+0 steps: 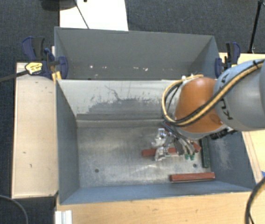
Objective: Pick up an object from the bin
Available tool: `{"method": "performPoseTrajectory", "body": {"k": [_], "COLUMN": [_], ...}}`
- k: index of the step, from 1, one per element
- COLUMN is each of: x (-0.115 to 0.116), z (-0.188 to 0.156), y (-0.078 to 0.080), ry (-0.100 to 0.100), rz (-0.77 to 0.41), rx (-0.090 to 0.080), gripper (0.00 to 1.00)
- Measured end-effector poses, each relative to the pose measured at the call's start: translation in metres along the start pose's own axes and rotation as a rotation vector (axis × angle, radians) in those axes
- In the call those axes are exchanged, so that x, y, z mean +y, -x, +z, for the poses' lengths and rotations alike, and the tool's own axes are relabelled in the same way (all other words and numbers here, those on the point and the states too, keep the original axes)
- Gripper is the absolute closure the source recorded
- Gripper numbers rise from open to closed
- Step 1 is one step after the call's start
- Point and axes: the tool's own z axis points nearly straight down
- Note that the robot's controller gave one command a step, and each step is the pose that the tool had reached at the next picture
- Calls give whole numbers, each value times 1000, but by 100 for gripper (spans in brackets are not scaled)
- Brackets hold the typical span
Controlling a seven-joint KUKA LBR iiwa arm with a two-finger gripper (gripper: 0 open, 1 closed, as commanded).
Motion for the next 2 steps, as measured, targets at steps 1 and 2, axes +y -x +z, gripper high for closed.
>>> {"method": "performPoseTrajectory", "body": {"k": [1,2], "x": [0,3], "z": [0,-170], "y": [0,37], "ry": [0,-1], "rz": [0,-143], "rx": [0,6], "gripper": [100,100]}}
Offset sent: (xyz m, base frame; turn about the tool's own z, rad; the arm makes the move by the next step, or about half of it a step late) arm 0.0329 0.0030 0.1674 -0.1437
